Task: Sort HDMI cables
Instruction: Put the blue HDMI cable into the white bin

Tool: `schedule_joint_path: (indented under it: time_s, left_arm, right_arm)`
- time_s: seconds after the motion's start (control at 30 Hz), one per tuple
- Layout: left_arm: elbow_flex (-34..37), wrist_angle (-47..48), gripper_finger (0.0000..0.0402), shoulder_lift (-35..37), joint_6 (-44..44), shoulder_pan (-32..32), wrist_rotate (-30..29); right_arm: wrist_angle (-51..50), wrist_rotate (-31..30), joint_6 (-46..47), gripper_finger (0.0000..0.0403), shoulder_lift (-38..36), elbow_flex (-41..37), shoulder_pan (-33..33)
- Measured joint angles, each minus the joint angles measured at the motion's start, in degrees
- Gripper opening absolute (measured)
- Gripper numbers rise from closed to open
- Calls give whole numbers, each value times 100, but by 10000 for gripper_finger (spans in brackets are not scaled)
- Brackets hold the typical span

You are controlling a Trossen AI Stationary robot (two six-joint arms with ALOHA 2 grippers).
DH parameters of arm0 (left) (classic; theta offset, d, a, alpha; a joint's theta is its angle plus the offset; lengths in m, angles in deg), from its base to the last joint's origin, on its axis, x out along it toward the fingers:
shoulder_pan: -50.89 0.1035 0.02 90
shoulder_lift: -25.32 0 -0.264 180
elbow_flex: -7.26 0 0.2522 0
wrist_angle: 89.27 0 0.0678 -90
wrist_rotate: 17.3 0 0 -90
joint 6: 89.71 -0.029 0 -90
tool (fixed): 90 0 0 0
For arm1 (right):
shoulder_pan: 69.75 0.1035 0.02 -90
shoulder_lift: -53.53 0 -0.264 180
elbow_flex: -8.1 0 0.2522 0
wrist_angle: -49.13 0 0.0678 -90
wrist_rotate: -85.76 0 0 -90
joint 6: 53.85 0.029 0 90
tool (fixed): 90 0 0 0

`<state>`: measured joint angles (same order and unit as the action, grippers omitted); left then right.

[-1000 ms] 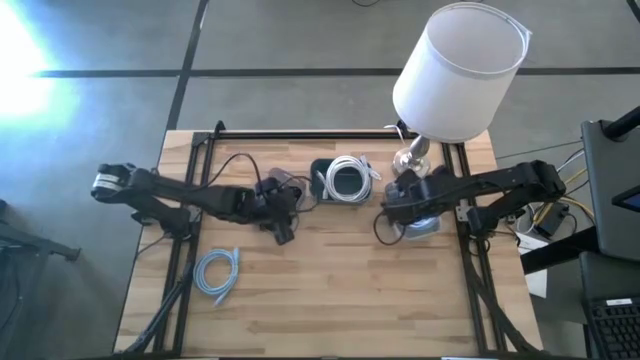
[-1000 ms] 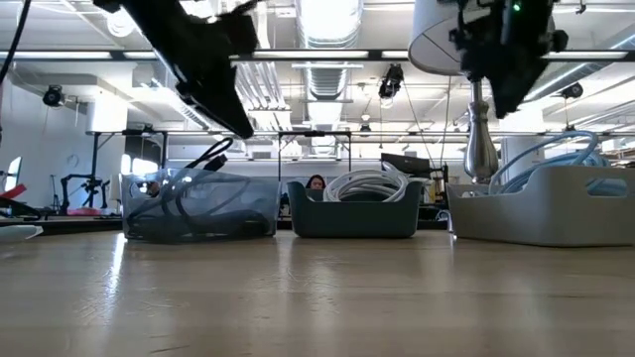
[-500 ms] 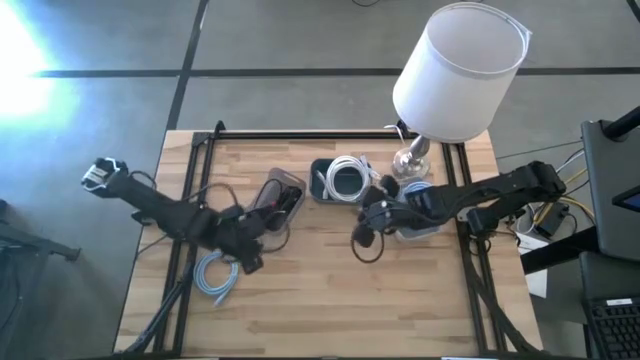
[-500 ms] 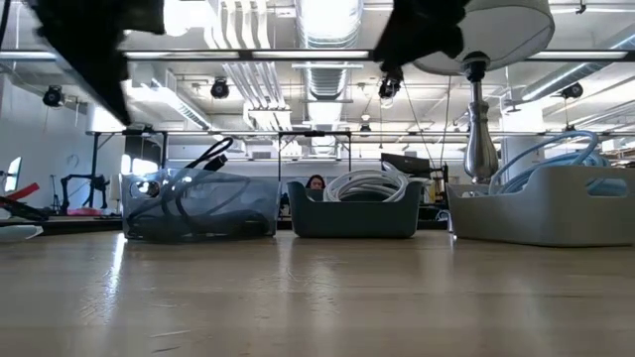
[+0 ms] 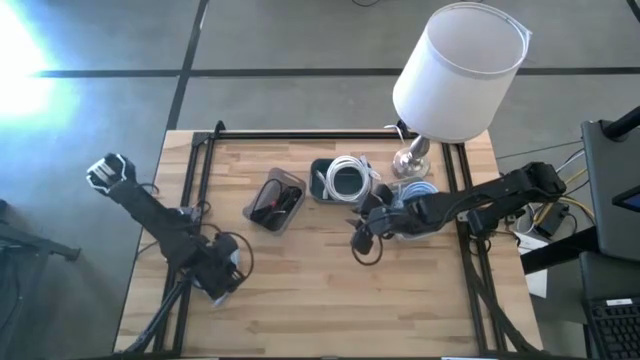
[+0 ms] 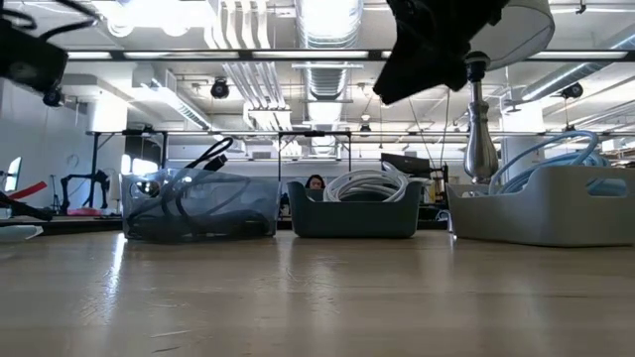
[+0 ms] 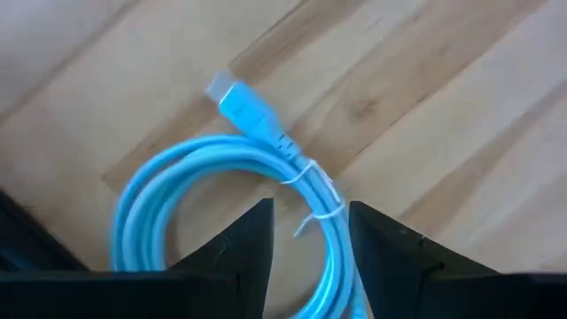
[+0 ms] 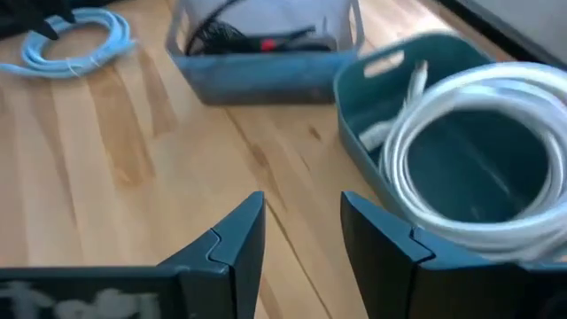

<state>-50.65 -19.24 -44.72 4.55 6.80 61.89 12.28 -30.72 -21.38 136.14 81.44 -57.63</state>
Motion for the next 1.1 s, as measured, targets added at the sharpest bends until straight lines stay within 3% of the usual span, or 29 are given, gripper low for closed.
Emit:
schedule_joint_path:
  time_s: [0.23, 0.33, 0.53, 0.77, 0.9, 1.1]
  left_arm:
    - [712, -1731, 151, -204, 151, -5, 183]
    - [878, -2020, 151, -291, 196, -5, 199]
    - [882, -1974, 151, -309, 306, -3, 207]
    - [319, -1284, 147, -300, 194, -5, 231]
    - [228, -850, 136, -300, 581, -5, 220]
    - [377, -959, 124, -453, 1276, -5, 217]
  right_arm:
    - [2, -2, 61, 147, 0, -225, 0]
    - [-1, -4, 58, 150, 0, -248, -2]
    - [2, -4, 34, 148, 0, -248, -2]
    - [7, -5, -278, 148, 0, -248, -2]
    - [6, -4, -317, 152, 0, -248, -2]
    - [-7, -6, -464, 149, 0, -248, -2]
